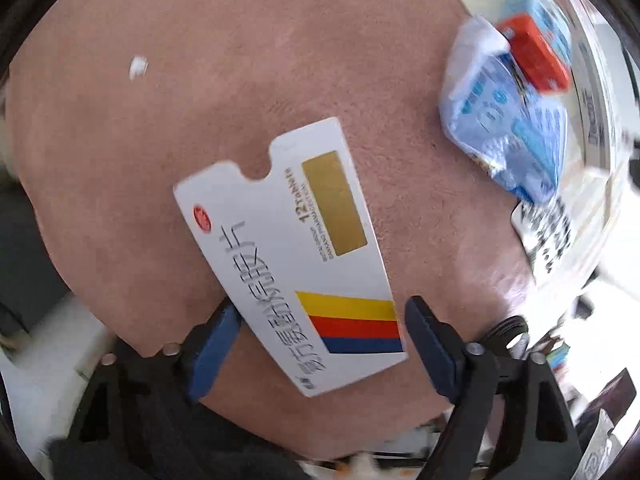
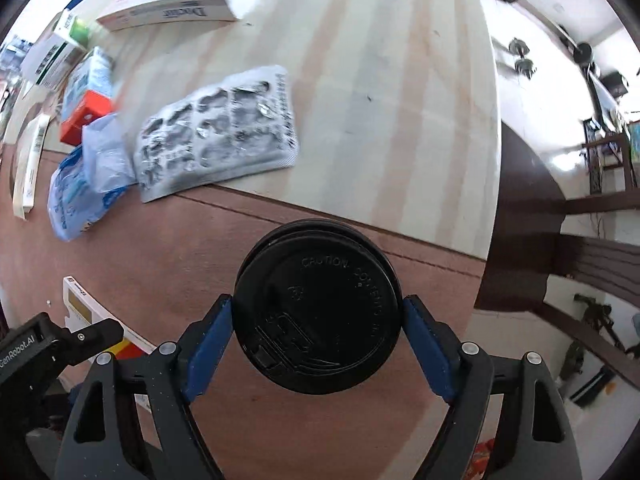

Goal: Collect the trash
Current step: 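Grasp the white medicine box with left tool while right tool grasps black cup lid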

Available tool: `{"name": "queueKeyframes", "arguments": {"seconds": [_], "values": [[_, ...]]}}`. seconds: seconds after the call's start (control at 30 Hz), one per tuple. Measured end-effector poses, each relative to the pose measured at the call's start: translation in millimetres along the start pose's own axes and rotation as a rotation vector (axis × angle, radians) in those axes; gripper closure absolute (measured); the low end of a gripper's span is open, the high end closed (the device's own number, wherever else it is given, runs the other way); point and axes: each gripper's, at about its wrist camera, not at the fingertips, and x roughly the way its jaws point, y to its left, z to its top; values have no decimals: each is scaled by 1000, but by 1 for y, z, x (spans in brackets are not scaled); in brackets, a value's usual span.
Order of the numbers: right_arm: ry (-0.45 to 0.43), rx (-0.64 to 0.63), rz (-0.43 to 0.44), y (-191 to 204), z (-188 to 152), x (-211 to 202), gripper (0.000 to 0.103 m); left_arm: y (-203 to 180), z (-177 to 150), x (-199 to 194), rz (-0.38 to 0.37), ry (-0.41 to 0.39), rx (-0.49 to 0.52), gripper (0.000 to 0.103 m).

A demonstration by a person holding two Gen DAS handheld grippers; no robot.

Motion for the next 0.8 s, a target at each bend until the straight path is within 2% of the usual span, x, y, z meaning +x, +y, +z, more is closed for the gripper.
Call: {"name": "queueKeyframes", "arguments": {"seconds": [0.03, 0.1, 0.13, 0.17, 0.2, 0.23, 0.27, 0.3, 0.37, 0.43, 0.5, 0.6, 0.63, 0.7, 0.8], "values": [[3, -1, 0, -3, -2, 2, 18, -5, 1, -4, 28, -29, 60, 28], [10, -10, 6, -5, -4, 6, 18, -12, 4, -12, 75, -74, 180, 38], [13, -16, 13, -7, -4, 6, 18, -19, 6, -17, 121, -110, 280, 38], [14, -24, 15, 13, -13, 14, 18, -23, 7, -20, 166, -134, 344, 38], [18, -39, 20, 24, -17, 17, 18, -26, 8, -24, 244, -179, 439, 38], [18, -51, 27, 33, -19, 18, 18, -27, 11, -27, 286, -206, 509, 38], [19, -64, 30, 40, -18, 20, 18, -23, 15, -28, 313, -212, 533, 37], [19, -84, 31, 47, -18, 23, 18, -19, 21, -30, 315, -210, 525, 36], [18, -117, 34, 59, -19, 25, 18, -6, 35, -35, 257, -175, 446, 37], [21, -132, 34, 66, -20, 26, 18, 12, 47, -38, 117, -116, 282, 37], [12, -128, 25, 65, -20, 25, 17, 24, 52, -35, 6, -68, 161, 37], [2, -106, 9, 65, -18, 22, 17, 30, 57, -19, -90, 2, 23, 36], [-4, -93, 5, 60, -18, 21, 17, 27, 59, -17, -86, -8, 1, 33], [-8, -86, -7, 54, -5, 19, 17, 19, 63, -15, -22, -8, -11, 33], [-7, -81, -14, 47, -2, 19, 17, -9, 61, -7, 63, -19, 18, 33]]}}
